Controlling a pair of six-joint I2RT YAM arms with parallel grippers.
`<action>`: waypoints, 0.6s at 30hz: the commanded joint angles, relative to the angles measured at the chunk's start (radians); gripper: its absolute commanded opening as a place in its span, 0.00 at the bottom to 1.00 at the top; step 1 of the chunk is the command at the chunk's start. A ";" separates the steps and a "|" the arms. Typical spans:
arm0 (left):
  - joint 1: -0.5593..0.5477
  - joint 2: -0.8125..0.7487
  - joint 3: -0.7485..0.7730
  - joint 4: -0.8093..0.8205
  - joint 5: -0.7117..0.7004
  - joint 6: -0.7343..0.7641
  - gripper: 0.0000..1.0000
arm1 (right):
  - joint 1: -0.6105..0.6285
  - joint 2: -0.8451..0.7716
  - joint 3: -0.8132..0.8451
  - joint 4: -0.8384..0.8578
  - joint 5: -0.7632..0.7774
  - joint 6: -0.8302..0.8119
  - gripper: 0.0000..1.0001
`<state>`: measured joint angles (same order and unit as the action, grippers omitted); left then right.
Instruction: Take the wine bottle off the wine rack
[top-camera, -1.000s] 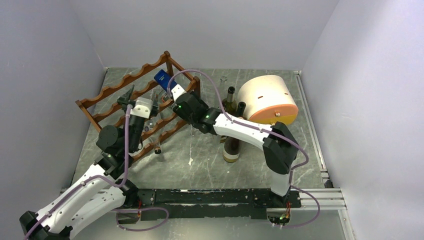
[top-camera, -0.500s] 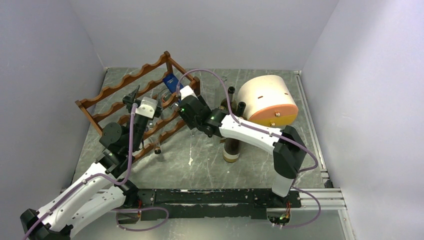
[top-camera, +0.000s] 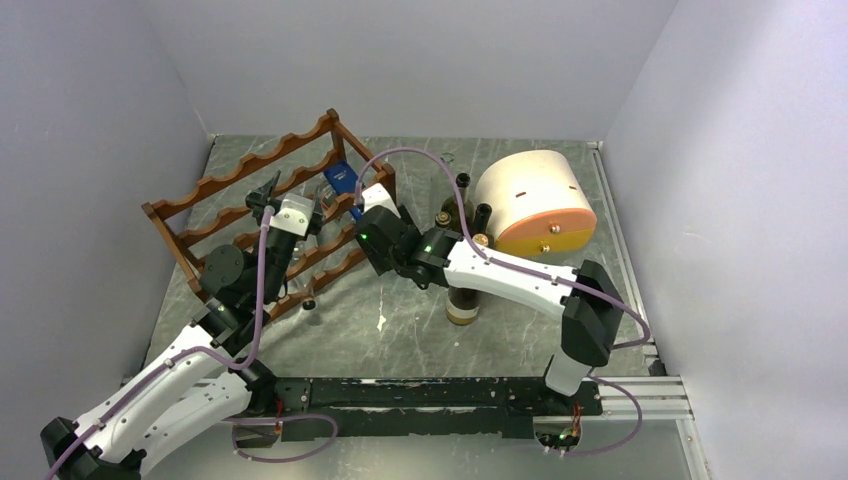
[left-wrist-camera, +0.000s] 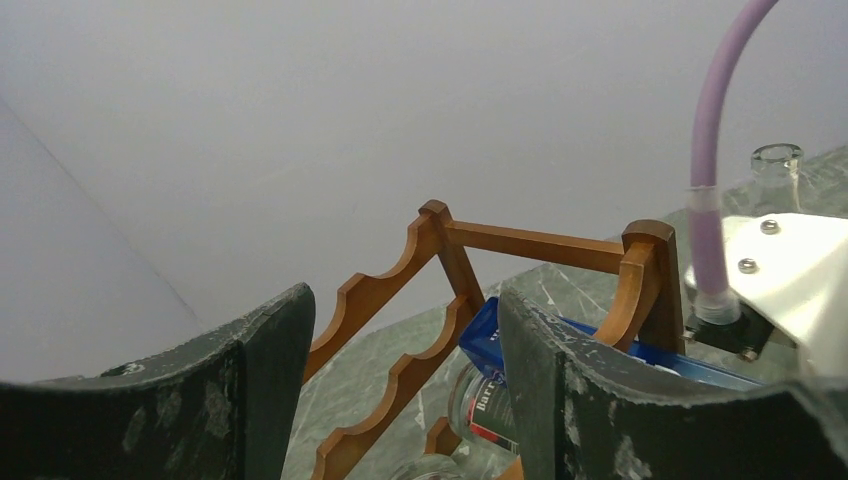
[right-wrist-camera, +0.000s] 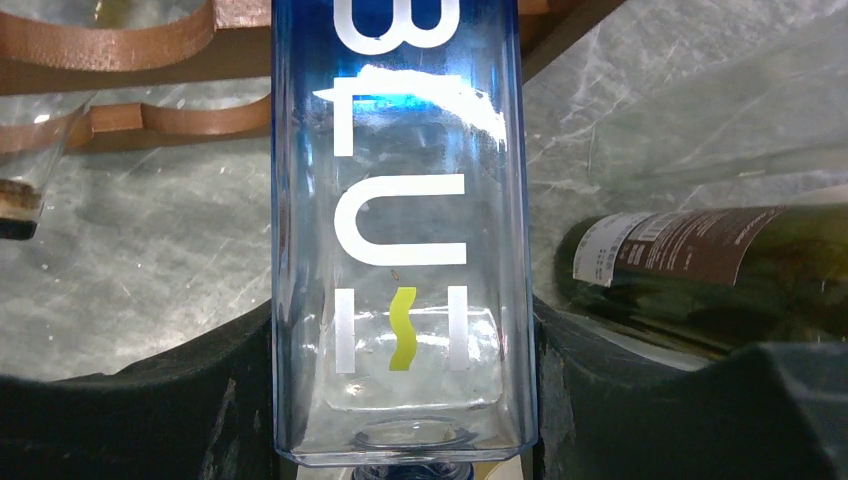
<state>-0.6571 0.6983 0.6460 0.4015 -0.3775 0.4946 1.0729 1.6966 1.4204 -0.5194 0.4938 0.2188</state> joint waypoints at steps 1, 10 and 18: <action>0.006 -0.001 0.029 0.008 0.008 -0.016 0.71 | 0.036 -0.080 -0.047 0.071 -0.053 0.023 0.00; 0.005 0.012 0.027 0.007 0.002 -0.015 0.71 | 0.073 -0.156 -0.114 0.109 -0.076 -0.035 0.00; 0.005 0.023 0.031 -0.005 0.015 -0.016 0.70 | 0.091 -0.217 -0.145 0.085 -0.073 -0.034 0.00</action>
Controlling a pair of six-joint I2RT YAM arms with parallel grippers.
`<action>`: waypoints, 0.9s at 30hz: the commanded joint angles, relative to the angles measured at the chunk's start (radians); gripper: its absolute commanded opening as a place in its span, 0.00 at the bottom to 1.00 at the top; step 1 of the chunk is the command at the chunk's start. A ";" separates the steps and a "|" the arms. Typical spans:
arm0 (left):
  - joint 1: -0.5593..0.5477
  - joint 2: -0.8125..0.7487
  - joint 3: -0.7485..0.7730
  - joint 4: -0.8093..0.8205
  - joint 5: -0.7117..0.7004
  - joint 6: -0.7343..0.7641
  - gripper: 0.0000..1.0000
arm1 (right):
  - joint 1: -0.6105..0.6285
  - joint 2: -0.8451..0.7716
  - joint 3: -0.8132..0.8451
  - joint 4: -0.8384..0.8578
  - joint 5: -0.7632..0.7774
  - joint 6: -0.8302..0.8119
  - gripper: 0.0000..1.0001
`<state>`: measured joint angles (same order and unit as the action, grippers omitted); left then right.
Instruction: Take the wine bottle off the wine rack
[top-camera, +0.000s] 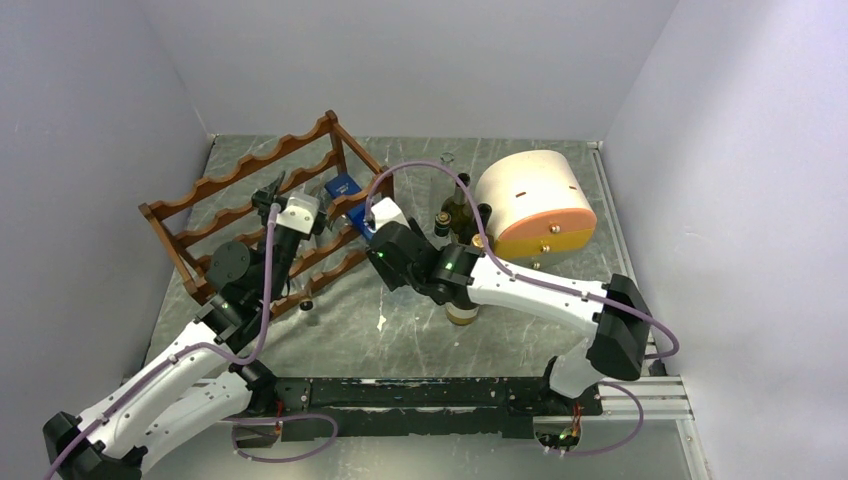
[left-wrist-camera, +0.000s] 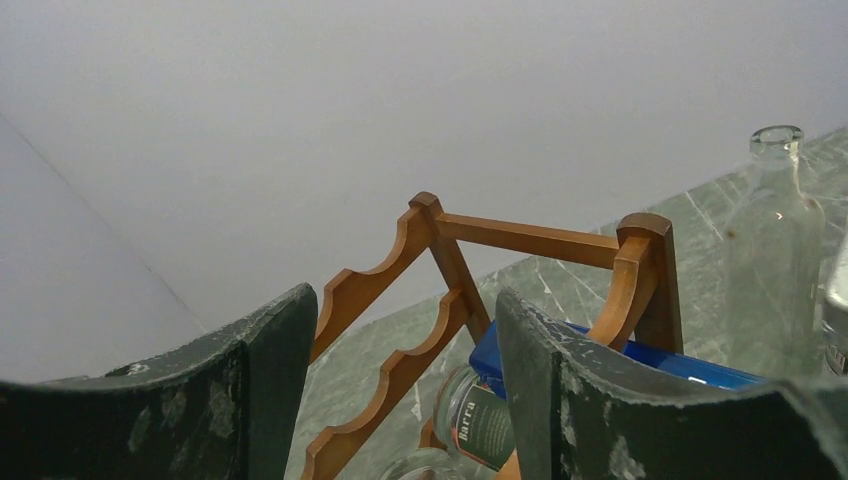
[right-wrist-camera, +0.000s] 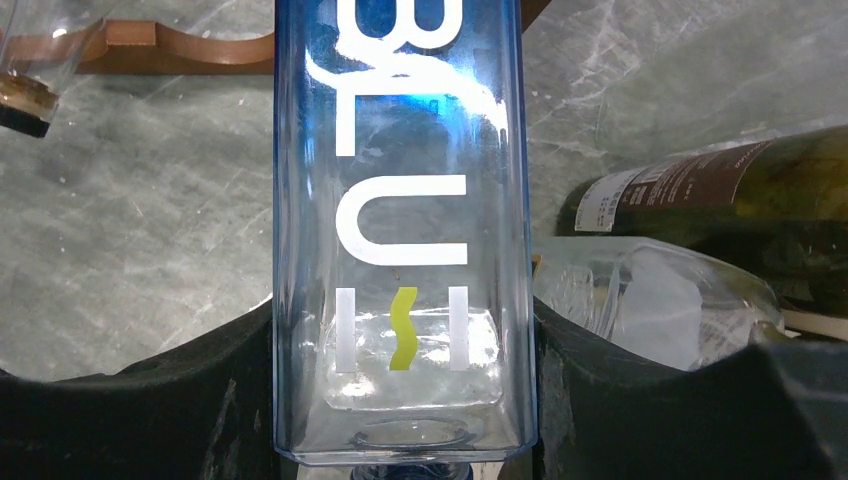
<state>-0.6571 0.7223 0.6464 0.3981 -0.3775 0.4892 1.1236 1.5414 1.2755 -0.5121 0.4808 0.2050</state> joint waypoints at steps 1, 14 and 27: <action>0.005 -0.003 0.030 -0.003 0.026 -0.010 0.70 | 0.052 -0.065 -0.004 0.075 -0.045 -0.024 0.00; 0.006 -0.012 0.060 -0.082 0.264 0.009 0.74 | 0.087 -0.188 -0.082 0.016 -0.033 0.047 0.00; 0.005 -0.012 0.122 -0.148 0.296 -0.171 0.73 | 0.090 -0.280 -0.114 -0.054 -0.095 0.083 0.00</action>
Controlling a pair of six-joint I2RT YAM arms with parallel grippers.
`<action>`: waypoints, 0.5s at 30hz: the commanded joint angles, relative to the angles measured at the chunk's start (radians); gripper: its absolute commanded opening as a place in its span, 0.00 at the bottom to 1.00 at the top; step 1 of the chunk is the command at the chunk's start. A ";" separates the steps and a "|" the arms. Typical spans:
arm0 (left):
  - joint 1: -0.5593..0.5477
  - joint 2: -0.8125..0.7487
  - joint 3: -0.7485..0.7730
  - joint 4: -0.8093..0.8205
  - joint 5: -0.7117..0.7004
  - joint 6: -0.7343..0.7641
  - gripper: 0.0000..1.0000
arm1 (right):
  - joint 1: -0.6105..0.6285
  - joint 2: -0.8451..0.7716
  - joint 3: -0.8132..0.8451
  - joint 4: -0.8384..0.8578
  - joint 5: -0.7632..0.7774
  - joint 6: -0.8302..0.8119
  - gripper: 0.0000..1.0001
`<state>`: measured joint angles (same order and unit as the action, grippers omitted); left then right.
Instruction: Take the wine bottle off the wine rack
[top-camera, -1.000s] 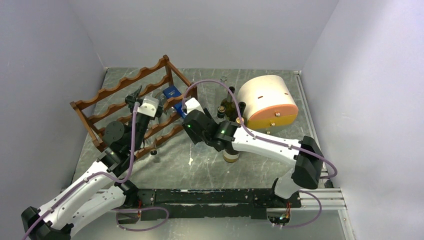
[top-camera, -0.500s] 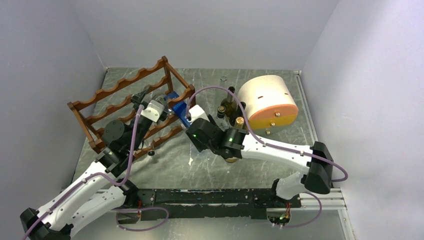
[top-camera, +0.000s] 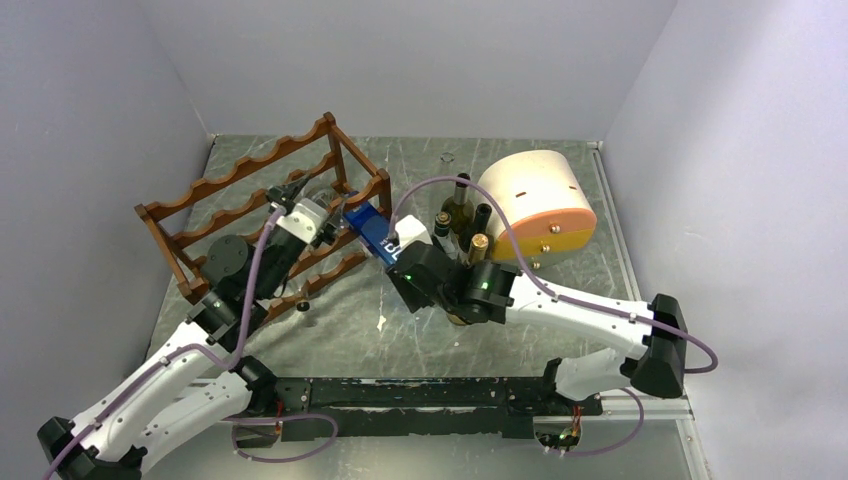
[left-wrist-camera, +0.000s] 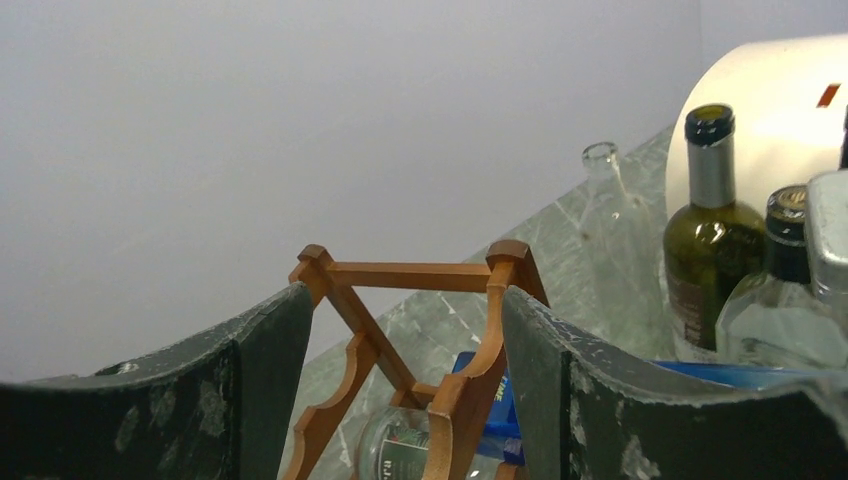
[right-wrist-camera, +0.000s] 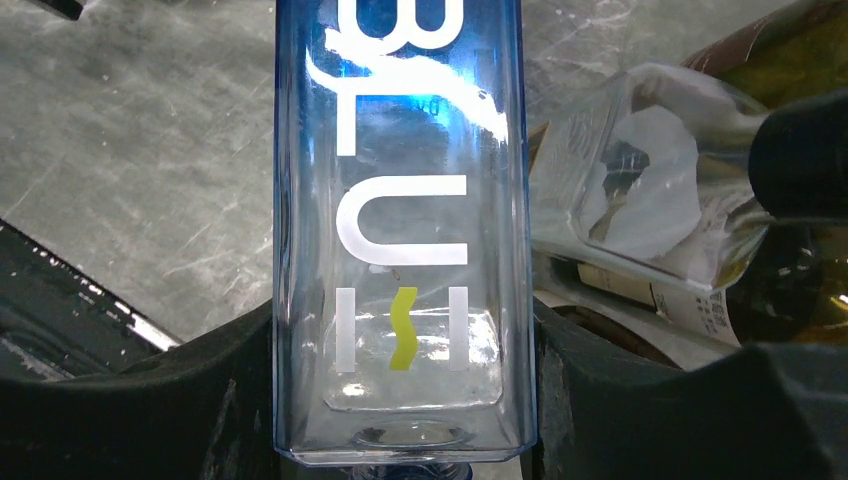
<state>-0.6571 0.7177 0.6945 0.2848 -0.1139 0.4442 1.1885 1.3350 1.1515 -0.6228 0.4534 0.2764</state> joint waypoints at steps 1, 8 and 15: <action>0.006 -0.010 0.084 -0.056 0.029 -0.158 0.72 | 0.026 -0.085 0.006 0.057 -0.076 0.015 0.00; 0.005 -0.041 0.110 -0.160 0.059 -0.280 0.74 | 0.026 -0.145 -0.024 0.042 -0.104 0.021 0.00; 0.005 -0.058 0.148 -0.276 0.068 -0.339 0.75 | 0.025 -0.200 -0.042 0.022 -0.123 0.021 0.00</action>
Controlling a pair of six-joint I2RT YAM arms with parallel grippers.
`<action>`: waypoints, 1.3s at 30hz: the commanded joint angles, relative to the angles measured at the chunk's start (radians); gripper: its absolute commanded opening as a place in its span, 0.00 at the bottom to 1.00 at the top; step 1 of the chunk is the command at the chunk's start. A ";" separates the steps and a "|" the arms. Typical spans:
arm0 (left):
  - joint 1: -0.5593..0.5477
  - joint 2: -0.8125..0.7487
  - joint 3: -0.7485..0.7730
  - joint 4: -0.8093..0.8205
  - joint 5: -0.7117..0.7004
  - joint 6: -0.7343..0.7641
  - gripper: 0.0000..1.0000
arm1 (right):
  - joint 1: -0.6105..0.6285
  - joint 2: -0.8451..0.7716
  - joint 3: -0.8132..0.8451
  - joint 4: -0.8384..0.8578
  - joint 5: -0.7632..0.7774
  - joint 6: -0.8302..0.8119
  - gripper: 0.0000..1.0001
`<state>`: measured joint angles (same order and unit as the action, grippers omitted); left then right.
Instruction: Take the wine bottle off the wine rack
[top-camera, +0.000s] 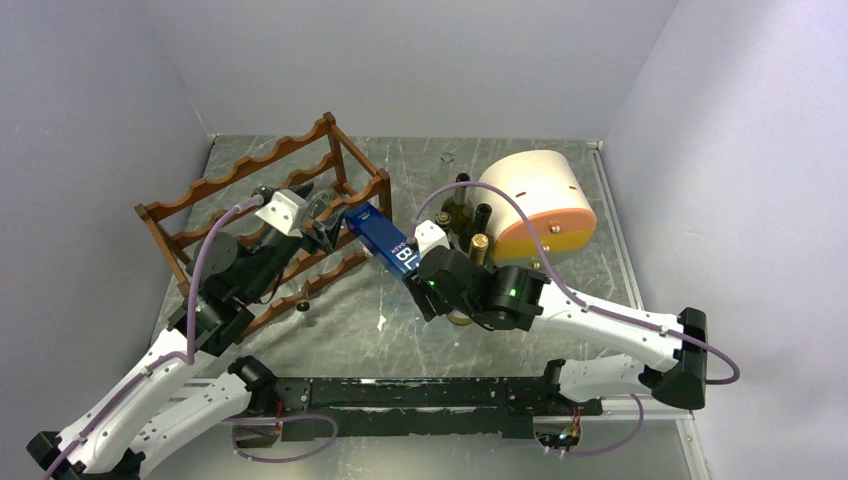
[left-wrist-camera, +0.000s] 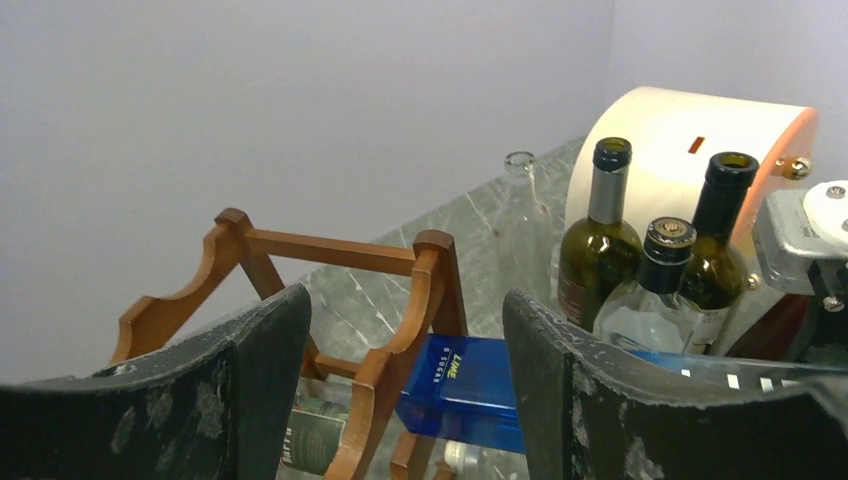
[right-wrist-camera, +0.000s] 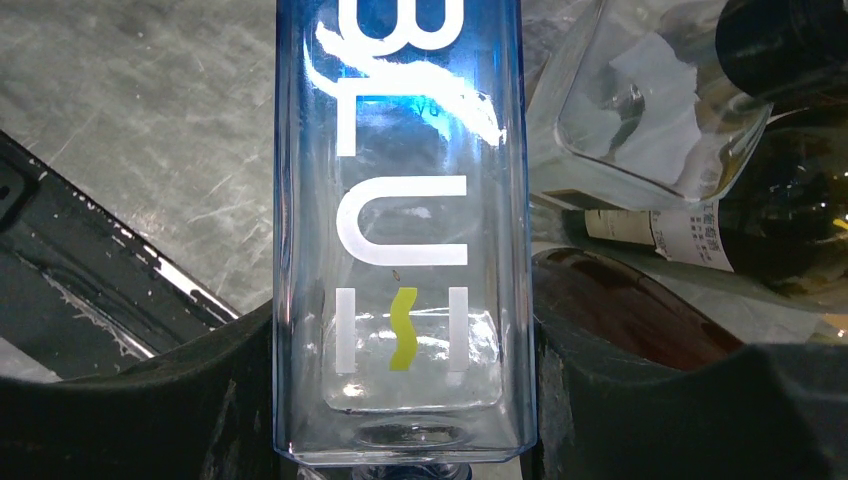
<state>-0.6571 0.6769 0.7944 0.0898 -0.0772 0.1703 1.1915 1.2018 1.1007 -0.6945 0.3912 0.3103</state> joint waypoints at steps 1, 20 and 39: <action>0.005 -0.020 0.049 -0.085 0.031 -0.075 0.76 | 0.022 -0.073 0.007 0.090 -0.063 -0.012 0.00; 0.005 -0.003 0.078 -0.151 0.352 -0.057 0.76 | 0.023 -0.131 -0.023 0.047 -0.121 -0.022 0.00; -0.232 -0.017 -0.105 -0.430 0.517 0.472 0.93 | 0.014 -0.017 0.075 -0.022 -0.232 0.108 0.00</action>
<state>-0.7929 0.6483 0.6781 -0.3195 0.5076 0.5011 1.2098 1.1839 1.0733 -0.8398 0.1688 0.3676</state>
